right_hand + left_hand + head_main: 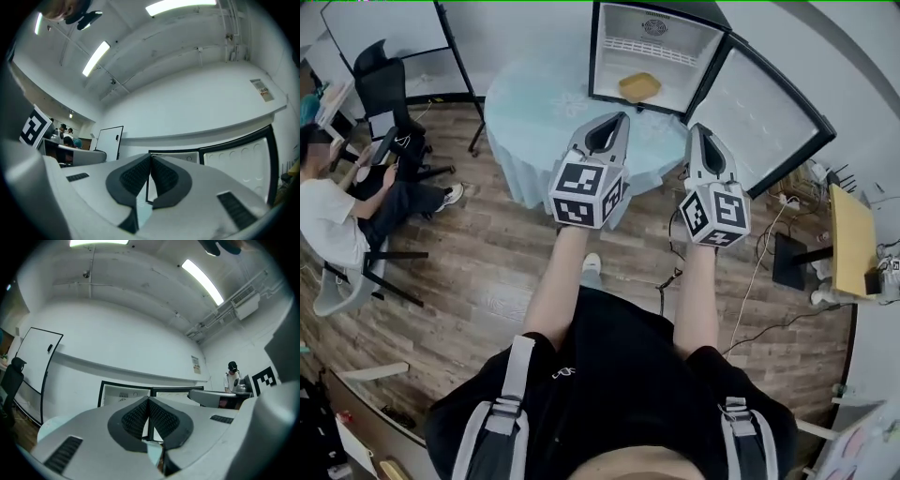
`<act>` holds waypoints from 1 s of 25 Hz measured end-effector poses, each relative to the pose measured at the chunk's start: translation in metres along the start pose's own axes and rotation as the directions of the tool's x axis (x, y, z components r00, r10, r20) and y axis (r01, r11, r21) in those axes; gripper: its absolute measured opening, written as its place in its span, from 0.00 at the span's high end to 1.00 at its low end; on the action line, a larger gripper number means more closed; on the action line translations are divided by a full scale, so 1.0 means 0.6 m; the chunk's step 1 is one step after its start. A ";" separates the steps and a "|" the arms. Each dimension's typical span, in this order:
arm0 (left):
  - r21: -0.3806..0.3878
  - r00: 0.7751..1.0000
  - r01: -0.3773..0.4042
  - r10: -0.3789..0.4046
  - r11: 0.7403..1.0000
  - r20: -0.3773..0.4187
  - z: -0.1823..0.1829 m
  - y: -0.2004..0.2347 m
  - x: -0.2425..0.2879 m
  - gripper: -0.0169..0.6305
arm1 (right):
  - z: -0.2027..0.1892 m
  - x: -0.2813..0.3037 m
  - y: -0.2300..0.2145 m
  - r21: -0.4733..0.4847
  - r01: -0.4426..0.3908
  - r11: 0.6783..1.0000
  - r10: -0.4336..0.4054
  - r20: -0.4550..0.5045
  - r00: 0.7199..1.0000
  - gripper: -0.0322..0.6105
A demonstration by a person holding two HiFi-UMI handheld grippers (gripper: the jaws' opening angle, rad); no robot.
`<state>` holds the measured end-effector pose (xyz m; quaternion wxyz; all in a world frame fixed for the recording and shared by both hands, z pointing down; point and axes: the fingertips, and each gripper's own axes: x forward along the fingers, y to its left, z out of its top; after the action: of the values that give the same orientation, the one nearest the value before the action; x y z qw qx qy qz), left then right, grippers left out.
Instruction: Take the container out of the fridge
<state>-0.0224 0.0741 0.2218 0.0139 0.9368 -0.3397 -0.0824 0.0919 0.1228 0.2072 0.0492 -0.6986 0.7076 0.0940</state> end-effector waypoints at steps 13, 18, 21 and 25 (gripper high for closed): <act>-0.083 0.984 -0.009 -0.006 0.997 -0.177 -0.124 0.195 0.260 0.97 | -0.159 0.289 -0.063 0.053 0.006 0.999 0.002 -0.143 0.990 0.95; -0.138 0.980 0.005 -0.033 0.990 -0.197 -0.156 0.208 0.322 0.97 | -0.179 0.323 -0.114 0.009 0.058 0.998 -0.055 -0.193 0.980 0.95; -0.160 0.977 -0.023 -0.012 0.987 -0.211 -0.176 0.224 0.338 0.97 | -0.193 0.335 -0.120 -0.011 0.056 0.998 -0.057 -0.212 0.976 0.95; -0.154 0.972 -0.035 -0.003 0.988 -0.236 -0.194 0.231 0.347 0.97 | -0.217 0.338 -0.134 0.000 0.063 0.998 -0.061 -0.228 0.972 0.95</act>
<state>0.0660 -0.1691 0.3181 0.1283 0.9332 -0.3356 0.0030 0.1763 -0.1025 0.2889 -0.0266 -0.7263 0.6868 0.0090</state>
